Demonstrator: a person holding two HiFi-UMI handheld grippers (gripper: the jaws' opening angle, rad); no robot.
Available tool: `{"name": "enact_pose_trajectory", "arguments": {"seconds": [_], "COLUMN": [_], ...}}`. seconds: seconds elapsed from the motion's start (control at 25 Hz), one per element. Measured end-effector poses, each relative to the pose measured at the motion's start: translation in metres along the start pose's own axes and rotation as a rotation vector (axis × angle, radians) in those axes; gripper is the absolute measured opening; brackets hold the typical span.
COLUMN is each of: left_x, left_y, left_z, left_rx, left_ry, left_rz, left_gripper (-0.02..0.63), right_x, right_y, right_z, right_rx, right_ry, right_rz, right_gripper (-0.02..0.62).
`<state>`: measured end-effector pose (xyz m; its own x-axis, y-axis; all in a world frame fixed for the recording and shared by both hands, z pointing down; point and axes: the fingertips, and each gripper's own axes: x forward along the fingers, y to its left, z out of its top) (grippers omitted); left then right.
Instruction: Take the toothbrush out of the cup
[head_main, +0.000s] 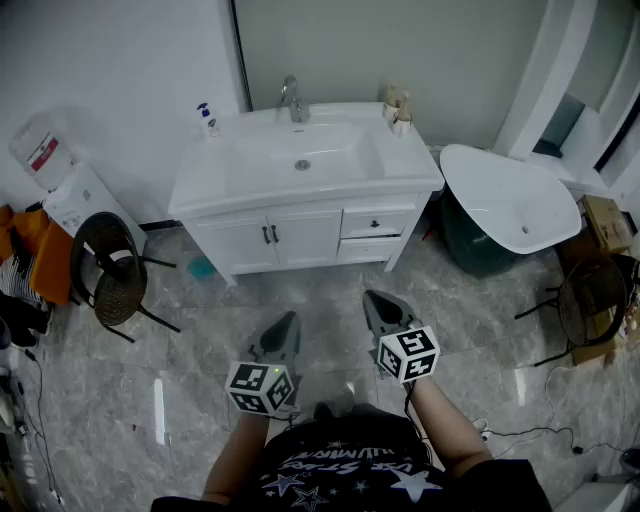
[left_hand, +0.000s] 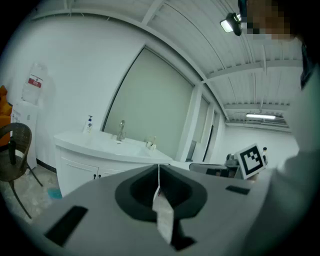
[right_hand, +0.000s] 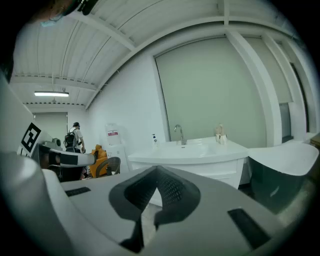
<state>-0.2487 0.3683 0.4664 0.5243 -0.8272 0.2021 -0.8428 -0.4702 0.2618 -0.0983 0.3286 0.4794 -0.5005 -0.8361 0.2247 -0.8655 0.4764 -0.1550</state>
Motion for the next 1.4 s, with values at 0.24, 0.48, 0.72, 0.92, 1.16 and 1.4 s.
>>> {"name": "enact_pose_trajectory", "arguments": {"seconds": [0.24, 0.48, 0.72, 0.92, 1.16, 1.4], "left_x": [0.0, -0.003, -0.006, -0.008, 0.004, 0.039], "left_y": [0.003, 0.007, 0.009, 0.009, 0.01, 0.013], "left_z": [-0.001, -0.003, -0.01, -0.017, -0.024, -0.023], "left_rx": [0.0, -0.012, -0.026, -0.044, -0.053, -0.045], "left_ry": [0.005, 0.011, 0.022, 0.026, 0.047, 0.065], "left_rz": [0.001, 0.004, -0.008, -0.031, -0.029, 0.007], "left_gripper": [0.021, 0.021, 0.021, 0.021, 0.021, 0.021], "right_x": [0.007, 0.009, 0.004, -0.01, -0.013, 0.013], "right_y": [0.002, 0.008, 0.01, -0.001, -0.029, -0.072], "right_z": [-0.001, -0.002, -0.001, -0.001, -0.014, -0.018], "right_rx": [-0.001, -0.005, 0.031, 0.125, 0.123, 0.164], "right_ry": [0.006, 0.016, -0.016, -0.077, -0.047, -0.036], "right_rz": [0.007, 0.01, 0.0, -0.049, -0.102, -0.105], "right_gripper": [0.012, 0.012, 0.012, 0.014, 0.014, 0.014]}}
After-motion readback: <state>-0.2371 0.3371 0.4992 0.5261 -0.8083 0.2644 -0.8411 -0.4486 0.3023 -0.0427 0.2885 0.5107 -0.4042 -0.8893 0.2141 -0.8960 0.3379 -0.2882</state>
